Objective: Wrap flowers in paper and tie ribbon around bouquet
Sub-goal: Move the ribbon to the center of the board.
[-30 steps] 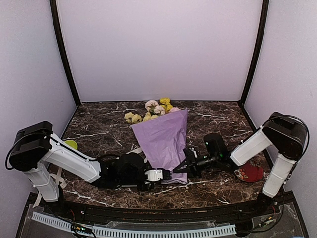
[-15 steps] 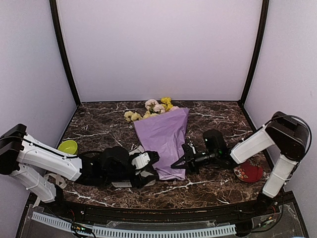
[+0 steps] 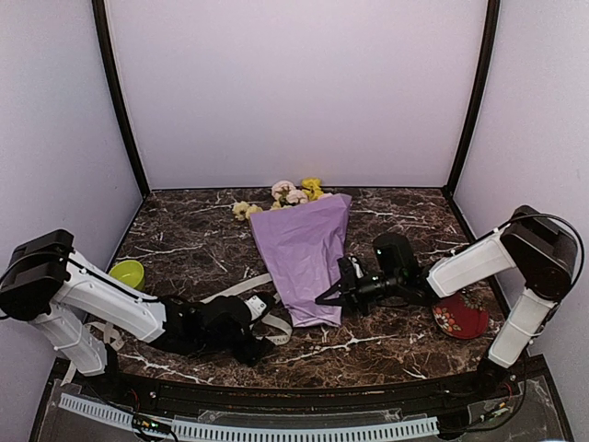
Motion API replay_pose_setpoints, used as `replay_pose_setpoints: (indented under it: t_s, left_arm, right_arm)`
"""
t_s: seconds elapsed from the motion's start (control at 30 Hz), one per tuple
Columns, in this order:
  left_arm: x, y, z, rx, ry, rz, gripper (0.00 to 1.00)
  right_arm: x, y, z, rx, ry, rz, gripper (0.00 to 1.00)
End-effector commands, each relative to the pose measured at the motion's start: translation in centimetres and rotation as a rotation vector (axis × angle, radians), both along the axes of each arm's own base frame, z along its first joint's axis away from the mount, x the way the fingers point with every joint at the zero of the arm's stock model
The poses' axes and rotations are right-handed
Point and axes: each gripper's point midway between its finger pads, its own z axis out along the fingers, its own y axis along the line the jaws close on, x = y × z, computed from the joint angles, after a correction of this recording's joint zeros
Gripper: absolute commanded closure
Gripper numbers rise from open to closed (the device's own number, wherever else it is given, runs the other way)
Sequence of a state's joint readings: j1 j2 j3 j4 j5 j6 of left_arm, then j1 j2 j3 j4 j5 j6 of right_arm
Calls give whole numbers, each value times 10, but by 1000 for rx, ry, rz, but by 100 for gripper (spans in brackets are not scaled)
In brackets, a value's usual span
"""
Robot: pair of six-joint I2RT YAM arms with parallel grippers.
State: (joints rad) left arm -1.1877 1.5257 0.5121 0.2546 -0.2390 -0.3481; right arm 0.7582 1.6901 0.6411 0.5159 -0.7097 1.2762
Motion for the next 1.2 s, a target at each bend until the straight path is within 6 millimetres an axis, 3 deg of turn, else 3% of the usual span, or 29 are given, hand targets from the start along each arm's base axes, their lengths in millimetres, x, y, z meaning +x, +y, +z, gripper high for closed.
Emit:
replay_pose_setpoints:
  t_s: [0.0, 0.1, 0.27, 0.4, 0.67, 0.8, 0.9, 0.93, 1.03, 1.17]
  left_arm:
    - [13, -6, -4, 117, -45, -2, 23]
    - [6, -29, -1, 51, -39, -109, 23]
    - [-4, -49, -6, 30, -28, -231, 24]
    - [-24, -78, 19, -158, -24, -376, 24]
    - [6, -84, 12, -76, -129, -305, 28]
    - [29, -70, 10, 19, -209, -200, 44]
    - [35, -71, 6, 60, -234, -195, 78]
    - [34, -74, 6, 60, -234, -211, 96]
    - [19, -87, 17, 29, -225, -320, 100]
    - [-33, -122, 73, -220, -193, -582, 100]
  right_arm:
    - [15, 8, 26, 35, -119, -5, 100]
    - [17, 8, 25, 20, -123, -10, 100]
    - [21, 10, 28, 17, -132, -17, 100]
    - [24, 10, 27, 2, -139, -17, 100]
    - [31, 12, 26, -6, -147, -29, 100]
    - [33, 13, 28, -5, -155, -27, 100]
    - [33, 12, 29, -11, -160, -28, 100]
    - [34, 12, 29, -11, -161, -29, 100]
    - [35, 13, 30, -13, -162, -27, 100]
    - [39, 16, 34, -17, -175, -23, 100]
